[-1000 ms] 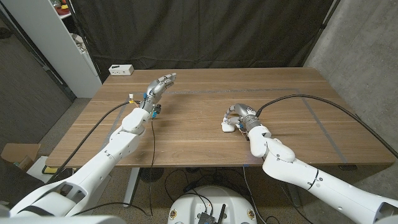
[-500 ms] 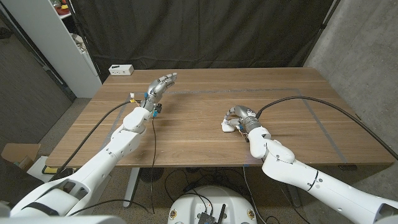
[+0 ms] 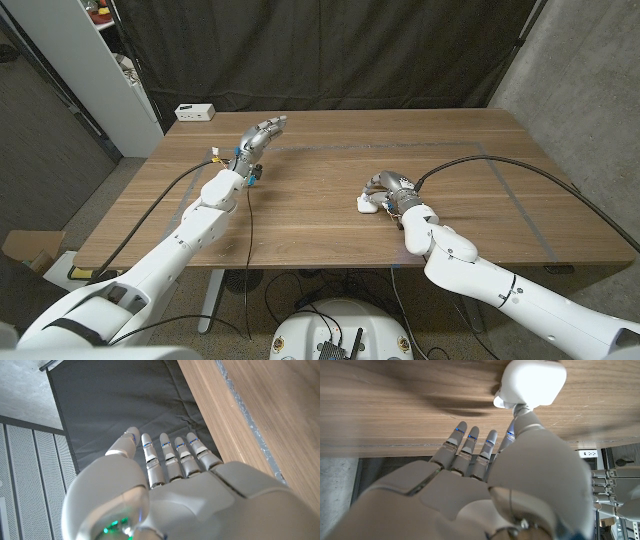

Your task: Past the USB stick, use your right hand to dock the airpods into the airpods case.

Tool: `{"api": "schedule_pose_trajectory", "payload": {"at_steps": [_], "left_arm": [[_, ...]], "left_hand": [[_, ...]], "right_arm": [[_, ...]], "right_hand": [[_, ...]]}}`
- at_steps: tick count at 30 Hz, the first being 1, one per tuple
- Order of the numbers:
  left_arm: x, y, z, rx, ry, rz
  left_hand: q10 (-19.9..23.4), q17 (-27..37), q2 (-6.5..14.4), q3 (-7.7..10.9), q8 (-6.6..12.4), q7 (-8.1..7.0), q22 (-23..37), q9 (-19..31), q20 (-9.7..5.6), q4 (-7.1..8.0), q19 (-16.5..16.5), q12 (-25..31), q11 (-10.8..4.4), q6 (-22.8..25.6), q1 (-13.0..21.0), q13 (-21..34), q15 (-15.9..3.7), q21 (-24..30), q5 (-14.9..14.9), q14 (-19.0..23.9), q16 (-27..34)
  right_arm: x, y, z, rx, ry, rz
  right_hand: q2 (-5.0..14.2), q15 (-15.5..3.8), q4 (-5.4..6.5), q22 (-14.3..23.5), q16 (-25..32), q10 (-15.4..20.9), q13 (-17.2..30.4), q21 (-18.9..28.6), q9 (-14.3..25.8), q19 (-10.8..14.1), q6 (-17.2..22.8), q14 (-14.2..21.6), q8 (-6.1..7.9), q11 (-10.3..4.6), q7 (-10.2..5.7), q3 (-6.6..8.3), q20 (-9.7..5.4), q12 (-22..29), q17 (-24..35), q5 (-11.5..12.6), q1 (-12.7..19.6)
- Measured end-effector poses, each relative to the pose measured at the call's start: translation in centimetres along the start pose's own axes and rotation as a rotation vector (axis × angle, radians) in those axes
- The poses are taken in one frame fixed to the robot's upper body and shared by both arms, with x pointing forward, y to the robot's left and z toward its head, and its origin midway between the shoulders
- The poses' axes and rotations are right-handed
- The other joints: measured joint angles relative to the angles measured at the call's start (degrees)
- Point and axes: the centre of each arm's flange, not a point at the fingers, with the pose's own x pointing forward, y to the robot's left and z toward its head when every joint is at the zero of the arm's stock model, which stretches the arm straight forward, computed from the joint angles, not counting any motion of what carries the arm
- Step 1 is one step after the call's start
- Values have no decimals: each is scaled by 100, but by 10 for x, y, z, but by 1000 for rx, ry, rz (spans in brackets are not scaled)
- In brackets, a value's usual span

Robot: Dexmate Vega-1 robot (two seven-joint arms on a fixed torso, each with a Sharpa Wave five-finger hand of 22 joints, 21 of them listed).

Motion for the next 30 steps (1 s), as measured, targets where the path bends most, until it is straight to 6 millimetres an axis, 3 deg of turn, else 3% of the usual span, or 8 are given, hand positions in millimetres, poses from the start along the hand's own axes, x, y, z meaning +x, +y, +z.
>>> {"api": "schedule_pose_trajectory", "payload": {"at_steps": [30], "left_arm": [[5,0,-3,-5,-1,-8]], "left_hand": [[0,0,0,0,0,0,0,0,0,0,0,1,0,0,0,-1,0,-44,0,0,0]], "right_arm": [[-8,-2,15,10,-18,-25]], "right_hand": [[-1,0,0,0,-32,-21,79,0,14,0,51,0,-12,21,13,-94,0,0,-1,0,0]]}}
